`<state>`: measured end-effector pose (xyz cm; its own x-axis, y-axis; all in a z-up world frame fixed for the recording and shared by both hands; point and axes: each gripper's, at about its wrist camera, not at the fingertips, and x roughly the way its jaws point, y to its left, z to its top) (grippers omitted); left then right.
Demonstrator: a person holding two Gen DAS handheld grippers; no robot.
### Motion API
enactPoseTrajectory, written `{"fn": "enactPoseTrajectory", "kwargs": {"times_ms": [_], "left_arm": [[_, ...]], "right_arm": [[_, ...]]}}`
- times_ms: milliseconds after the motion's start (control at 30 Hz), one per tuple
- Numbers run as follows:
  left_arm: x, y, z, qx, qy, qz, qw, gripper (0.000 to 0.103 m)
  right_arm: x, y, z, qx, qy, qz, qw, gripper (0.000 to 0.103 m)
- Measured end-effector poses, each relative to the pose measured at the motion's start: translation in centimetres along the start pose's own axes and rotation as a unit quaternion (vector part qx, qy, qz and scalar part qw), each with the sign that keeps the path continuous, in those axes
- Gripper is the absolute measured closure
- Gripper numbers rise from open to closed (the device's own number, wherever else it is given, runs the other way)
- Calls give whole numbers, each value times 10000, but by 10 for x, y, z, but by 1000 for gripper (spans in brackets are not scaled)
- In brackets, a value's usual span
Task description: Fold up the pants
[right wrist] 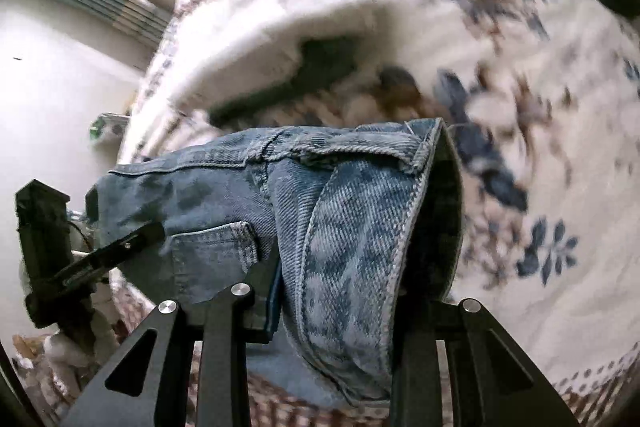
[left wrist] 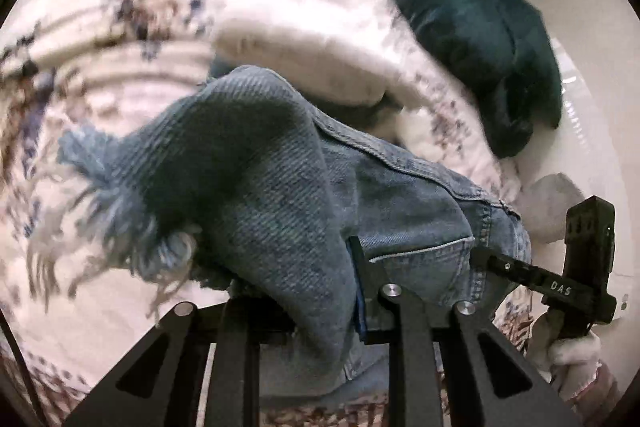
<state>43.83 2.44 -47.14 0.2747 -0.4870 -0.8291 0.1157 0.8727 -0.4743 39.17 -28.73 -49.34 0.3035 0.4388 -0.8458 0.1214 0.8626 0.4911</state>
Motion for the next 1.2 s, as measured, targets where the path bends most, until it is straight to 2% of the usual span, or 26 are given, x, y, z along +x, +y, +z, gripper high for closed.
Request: {"fn": "enactPoseTrajectory", "kwargs": {"times_ms": [100,233,400,500,600,667,800,867,933,967,1000,1033,1067,1100,1133,1167,1200], "left_arm": [[-26,-1,32,-7,-135,-67,9999,85],[-55,-13,97,139,-407,-66,9991,85],[-54,-22,183,381,-452,52,9982,84],[-26,-15,241,360,-277,124,9989,84],[13,-7,277,352,-96,202,9991,84],[51,1,301,379,126,298,9988,84],[114,24,328,308,508,486,9971,83],[141,35,333,284,716,669,9948,79],[151,40,333,225,828,741,9936,77],[149,41,333,144,823,715,9939,76],[146,41,333,73,815,670,9944,73],[138,43,332,-55,794,721,9942,71],[132,43,332,-107,738,785,9941,62],[122,42,330,-129,646,843,9943,41],[111,40,327,-122,508,928,9943,27],[95,38,321,-66,277,1063,9939,9],[84,35,317,-1,91,1190,9929,7]], "right_arm": [[-24,30,29,-62,-203,83,9997,70],[-41,62,77,-92,-434,193,9988,71],[-36,89,158,9,-594,348,9976,71],[-10,88,220,82,-506,341,9981,71],[22,77,268,153,-340,220,9991,71],[45,66,292,210,-229,105,9995,71],[92,39,322,363,53,-36,9993,70],[112,26,329,422,191,-126,9988,70],[127,19,334,441,302,-223,9983,68],[133,16,336,449,360,-302,9979,63],[136,15,337,487,420,-368,9973,54],[138,12,337,613,522,-442,9958,51],[137,10,337,686,576,-441,9950,39],[134,11,337,683,622,-485,9945,15],[125,16,336,581,559,-700,9943,7],[116,21,334,443,445,-923,9938,7],[108,29,330,293,354,-1155,9922,7]]}}
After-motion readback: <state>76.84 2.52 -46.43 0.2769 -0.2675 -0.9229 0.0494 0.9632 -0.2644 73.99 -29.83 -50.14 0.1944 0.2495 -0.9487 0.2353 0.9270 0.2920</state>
